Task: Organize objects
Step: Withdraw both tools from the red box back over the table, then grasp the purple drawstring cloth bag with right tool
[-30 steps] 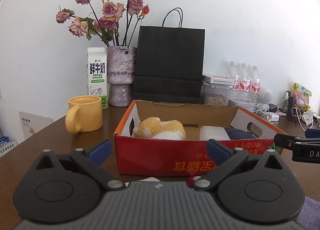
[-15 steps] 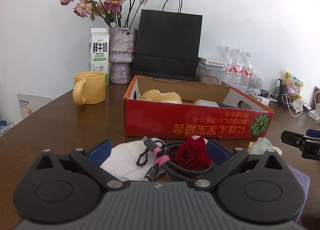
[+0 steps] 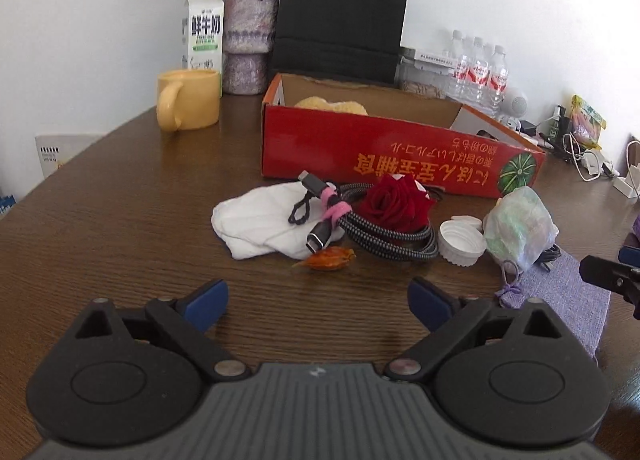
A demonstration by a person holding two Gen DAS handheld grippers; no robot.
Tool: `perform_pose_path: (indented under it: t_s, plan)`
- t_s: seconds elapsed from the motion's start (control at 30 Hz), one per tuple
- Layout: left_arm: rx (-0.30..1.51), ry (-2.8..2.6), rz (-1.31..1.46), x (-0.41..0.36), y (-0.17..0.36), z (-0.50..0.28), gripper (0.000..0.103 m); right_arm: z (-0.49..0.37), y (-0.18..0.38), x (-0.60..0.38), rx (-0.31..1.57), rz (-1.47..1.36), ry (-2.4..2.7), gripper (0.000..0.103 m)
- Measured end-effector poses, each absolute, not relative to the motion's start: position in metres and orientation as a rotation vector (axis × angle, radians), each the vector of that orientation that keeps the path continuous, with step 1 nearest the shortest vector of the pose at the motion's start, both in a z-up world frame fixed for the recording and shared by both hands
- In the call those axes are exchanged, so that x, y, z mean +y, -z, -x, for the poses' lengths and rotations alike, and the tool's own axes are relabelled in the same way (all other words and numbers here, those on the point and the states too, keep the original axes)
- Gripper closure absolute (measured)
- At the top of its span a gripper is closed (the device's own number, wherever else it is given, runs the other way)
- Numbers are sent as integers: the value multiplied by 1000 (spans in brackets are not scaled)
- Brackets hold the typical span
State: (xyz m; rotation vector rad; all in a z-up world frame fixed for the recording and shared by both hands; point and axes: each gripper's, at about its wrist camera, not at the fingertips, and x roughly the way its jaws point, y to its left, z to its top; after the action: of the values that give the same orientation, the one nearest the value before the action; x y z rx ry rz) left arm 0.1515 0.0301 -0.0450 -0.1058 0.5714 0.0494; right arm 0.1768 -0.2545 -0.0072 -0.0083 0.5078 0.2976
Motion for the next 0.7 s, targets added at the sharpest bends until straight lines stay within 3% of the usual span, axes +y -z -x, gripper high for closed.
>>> perform_pose_path:
  t_s: [0.13, 0.5, 0.6, 0.7]
  plan:
    - [559, -63, 96, 29, 44, -149, 0, -180, 25, -238, 657, 95, -354, 2]
    - [611, -52, 121, 32, 48, -156, 0, -179, 26, -234, 665, 112, -381, 1]
    - [613, -51, 125, 32, 48, -156, 0, -177, 24, -234, 645, 115, -421, 13]
    - [614, -51, 127, 33, 48, -157, 0, -174, 22, -234, 624, 108, -450, 32]
